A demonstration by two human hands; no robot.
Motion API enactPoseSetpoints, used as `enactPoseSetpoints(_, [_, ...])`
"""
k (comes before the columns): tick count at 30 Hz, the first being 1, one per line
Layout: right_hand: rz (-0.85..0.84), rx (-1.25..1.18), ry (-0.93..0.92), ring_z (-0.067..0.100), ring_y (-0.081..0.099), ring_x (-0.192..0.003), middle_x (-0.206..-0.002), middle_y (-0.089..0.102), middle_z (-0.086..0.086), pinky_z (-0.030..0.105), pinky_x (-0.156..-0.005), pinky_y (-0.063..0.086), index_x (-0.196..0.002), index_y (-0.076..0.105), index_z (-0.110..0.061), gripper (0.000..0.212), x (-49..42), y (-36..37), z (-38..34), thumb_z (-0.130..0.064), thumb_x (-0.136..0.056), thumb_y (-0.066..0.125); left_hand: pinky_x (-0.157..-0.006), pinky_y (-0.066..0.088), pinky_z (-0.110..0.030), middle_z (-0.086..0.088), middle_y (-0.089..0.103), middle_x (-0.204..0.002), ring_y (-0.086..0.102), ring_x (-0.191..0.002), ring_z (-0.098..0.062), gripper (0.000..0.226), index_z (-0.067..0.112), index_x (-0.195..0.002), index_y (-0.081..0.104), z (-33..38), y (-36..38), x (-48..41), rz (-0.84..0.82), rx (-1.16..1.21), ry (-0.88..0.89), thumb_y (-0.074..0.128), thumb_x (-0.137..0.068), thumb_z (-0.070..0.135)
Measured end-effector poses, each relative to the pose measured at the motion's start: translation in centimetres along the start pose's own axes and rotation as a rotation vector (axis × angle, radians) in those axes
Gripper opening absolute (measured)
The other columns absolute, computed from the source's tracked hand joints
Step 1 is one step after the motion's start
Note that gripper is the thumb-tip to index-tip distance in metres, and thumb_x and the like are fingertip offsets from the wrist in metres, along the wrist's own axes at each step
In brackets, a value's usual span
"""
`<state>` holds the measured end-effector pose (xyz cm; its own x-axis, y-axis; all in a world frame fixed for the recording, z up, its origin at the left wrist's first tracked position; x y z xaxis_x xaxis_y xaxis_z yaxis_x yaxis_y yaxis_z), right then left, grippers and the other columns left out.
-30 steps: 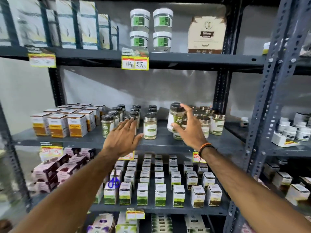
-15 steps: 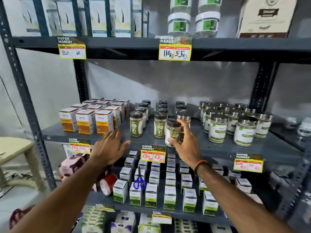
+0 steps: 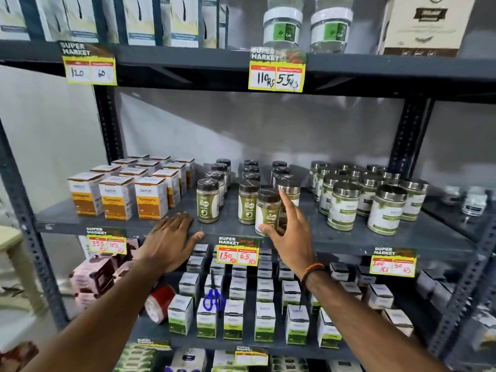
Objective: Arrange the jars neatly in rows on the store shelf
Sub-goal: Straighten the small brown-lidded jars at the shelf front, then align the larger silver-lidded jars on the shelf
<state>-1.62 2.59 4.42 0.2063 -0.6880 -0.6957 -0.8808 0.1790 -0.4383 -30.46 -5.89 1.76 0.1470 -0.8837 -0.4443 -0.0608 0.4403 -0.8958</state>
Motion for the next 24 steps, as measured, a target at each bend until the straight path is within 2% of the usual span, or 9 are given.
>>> enactPoseSetpoints(3, [0.038, 0.019, -0.005, 0.004, 0.043, -0.125, -0.153, 0.047, 0.002, 0.027, -0.102, 0.043, -0.16, 0.025, -0.038, 0.096, 0.2, -1.0, 0.1, -0.042, -0.083, 0.083, -0.12, 0.027, -0.045, -0.013, 0.047, -0.155, 0.042, -0.142, -0.028, 0.083, 0.013, -0.15, 0.043, 0.0, 0.1, 0.0, 0.0, -0.004, -0.005, 0.014, -0.098, 0.07])
enactPoseSetpoints(6, [0.133, -0.004, -0.054, 0.015, 0.058, -0.122, -0.148, 0.05, 0.003, 0.039, -0.095, 0.058, -0.154, 0.034, -0.038, 0.076, -0.2, -2.7, 0.9, -0.05, -0.09, 0.073, -0.12, 0.026, -0.045, -0.013, 0.046, -0.156, 0.041, -0.143, -0.028, 0.084, 0.013, -0.151, 0.043, 0.0, 0.2, -0.1, -0.004, -0.008, -0.008, 0.013, -0.097, 0.07])
enactPoseSetpoints(7, [0.168, -0.017, -0.061, 0.017, 0.059, -0.121, -0.147, 0.05, 0.004, 0.042, -0.093, 0.059, -0.152, 0.037, -0.036, 0.069, -0.6, -3.2, 1.3, -0.048, -0.093, 0.07, -0.12, 0.025, -0.045, -0.013, 0.045, -0.157, 0.041, -0.144, -0.028, 0.084, 0.013, -0.151, 0.042, 0.0, 0.3, -0.1, -0.007, -0.009, -0.008, 0.013, -0.097, 0.07])
enactPoseSetpoints(9, [0.198, -0.023, -0.039, 0.019, 0.056, -0.126, -0.148, 0.049, 0.006, 0.046, -0.1, 0.055, -0.15, 0.041, -0.033, 0.063, -1.8, -4.0, 2.1, -0.043, -0.094, 0.068, -0.12, 0.026, -0.046, -0.013, 0.045, -0.157, 0.04, -0.144, -0.028, 0.084, 0.013, -0.151, 0.042, 0.0, 0.3, -0.1, -0.008, -0.006, -0.011, 0.013, -0.097, 0.07])
enactPoseSetpoints(13, [0.084, 0.051, 0.023, 0.023, 0.042, -0.142, -0.157, 0.04, 0.008, 0.047, -0.117, 0.039, -0.156, 0.03, -0.035, 0.078, -4.3, -3.6, 3.5, -0.039, -0.092, 0.073, -0.119, 0.028, -0.048, -0.014, 0.045, -0.156, 0.042, -0.143, -0.03, 0.083, 0.012, -0.15, 0.043, 0.0, 0.3, -0.1, 0.002, 0.0, -0.009, 0.015, -0.097, 0.069])
enactPoseSetpoints(16, [-0.043, 0.086, 0.047, 0.025, 0.042, -0.143, -0.158, 0.042, 0.008, 0.035, -0.113, 0.031, -0.161, 0.021, -0.034, 0.091, -5.3, -2.6, 4.1, -0.038, -0.089, 0.077, -0.12, 0.027, -0.047, -0.014, 0.044, -0.157, 0.041, -0.144, -0.029, 0.084, 0.012, -0.151, 0.041, -0.1, 0.5, -0.1, 0.002, 0.0, -0.008, 0.014, -0.097, 0.07])
enactPoseSetpoints(20, [-0.126, 0.036, 0.065, 0.012, 0.055, -0.125, -0.15, 0.054, 0.002, 0.031, -0.11, 0.039, -0.161, 0.022, -0.034, 0.096, -5.1, -1.9, 4.4, -0.024, -0.087, 0.082, -0.121, 0.025, -0.046, -0.013, 0.043, -0.158, 0.039, -0.145, -0.028, 0.084, 0.013, -0.153, 0.039, -0.1, 0.6, -0.2, 0.007, -0.003, -0.005, 0.013, -0.097, 0.07])
enactPoseSetpoints(22, [-0.111, 0.021, 0.069, 0.014, 0.06, -0.121, -0.147, 0.058, 0.001, 0.042, -0.107, 0.049, -0.158, 0.025, -0.037, 0.093, -5.1, -2.0, 4.6, -0.026, -0.085, 0.082, -0.121, 0.024, -0.045, -0.013, 0.042, -0.159, 0.039, -0.145, -0.028, 0.084, 0.013, -0.153, 0.039, -0.1, 0.6, -0.1, 0.008, -0.003, -0.01, 0.014, -0.097, 0.07])
enactPoseSetpoints(24, [-0.094, 0.014, 0.068, 0.02, 0.063, -0.121, -0.146, 0.059, 0.003, 0.046, -0.104, 0.052, -0.156, 0.027, -0.036, 0.092, -5.0, -2.1, 4.7, -0.028, -0.084, 0.083, -0.121, 0.023, -0.045, -0.012, 0.041, -0.16, 0.037, -0.146, -0.027, 0.086, 0.013, -0.154, 0.038, -0.1, 0.5, -0.1, 0.001, -0.001, -0.016, 0.012, -0.096, 0.071])
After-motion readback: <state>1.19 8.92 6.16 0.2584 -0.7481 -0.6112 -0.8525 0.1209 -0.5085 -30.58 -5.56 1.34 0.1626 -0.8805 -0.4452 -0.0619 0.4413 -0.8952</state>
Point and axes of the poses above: each hand's wrist, its own x-axis away from the middle knuckle, its own y-axis out of the palm, z = x × y, the point moved 5 cm from there along -x, towards the middle knuckle
